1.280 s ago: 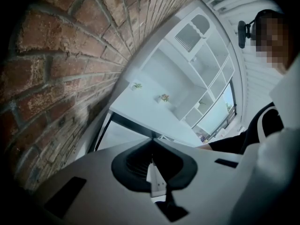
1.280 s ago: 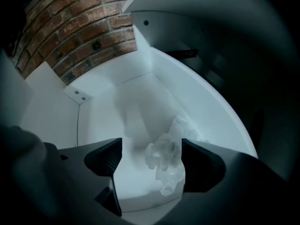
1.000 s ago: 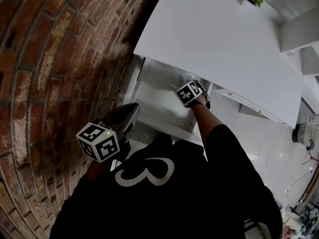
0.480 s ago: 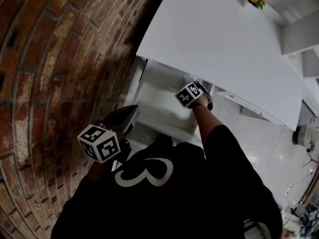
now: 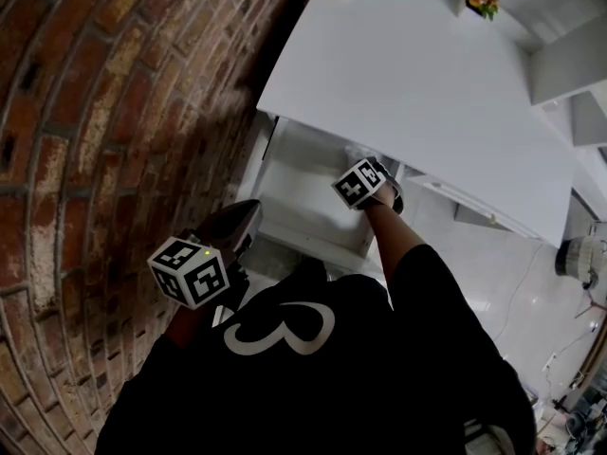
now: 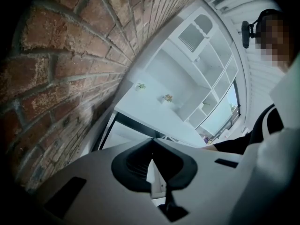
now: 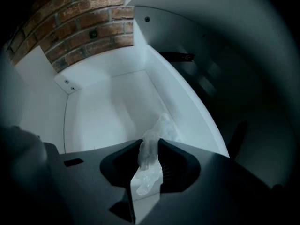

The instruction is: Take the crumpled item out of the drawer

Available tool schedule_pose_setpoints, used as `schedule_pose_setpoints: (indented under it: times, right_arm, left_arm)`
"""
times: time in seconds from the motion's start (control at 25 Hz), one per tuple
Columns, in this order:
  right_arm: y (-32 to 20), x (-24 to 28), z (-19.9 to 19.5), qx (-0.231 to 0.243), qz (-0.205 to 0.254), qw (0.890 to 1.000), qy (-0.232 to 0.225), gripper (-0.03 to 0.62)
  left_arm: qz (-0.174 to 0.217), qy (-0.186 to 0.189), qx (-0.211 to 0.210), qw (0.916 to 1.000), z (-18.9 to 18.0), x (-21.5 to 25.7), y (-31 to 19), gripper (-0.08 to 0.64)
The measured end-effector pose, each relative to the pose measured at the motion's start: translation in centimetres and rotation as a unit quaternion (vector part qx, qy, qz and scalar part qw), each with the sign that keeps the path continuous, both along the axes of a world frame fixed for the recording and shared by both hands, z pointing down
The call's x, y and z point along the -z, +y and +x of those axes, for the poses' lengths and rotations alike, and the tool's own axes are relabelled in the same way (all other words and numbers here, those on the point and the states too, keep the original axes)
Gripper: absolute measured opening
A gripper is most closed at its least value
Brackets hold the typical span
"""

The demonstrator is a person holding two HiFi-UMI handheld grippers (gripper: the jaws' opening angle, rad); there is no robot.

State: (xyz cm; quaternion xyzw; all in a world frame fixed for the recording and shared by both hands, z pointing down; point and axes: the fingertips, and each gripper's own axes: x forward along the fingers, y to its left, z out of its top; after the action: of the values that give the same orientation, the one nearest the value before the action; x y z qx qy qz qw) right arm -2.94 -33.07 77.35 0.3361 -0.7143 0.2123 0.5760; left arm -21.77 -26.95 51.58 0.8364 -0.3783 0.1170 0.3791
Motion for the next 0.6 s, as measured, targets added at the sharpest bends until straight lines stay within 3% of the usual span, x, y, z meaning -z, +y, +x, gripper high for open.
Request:
schedule_pose_setpoints:
  times: [0.6]
  right_arm:
    - [3.4,6.0,-1.9,0.014,0.019,0.995,-0.1,0.107]
  left_arm:
    - [0.029,0.017,0.007,0.9994,1.4,3.0,0.0,0.003]
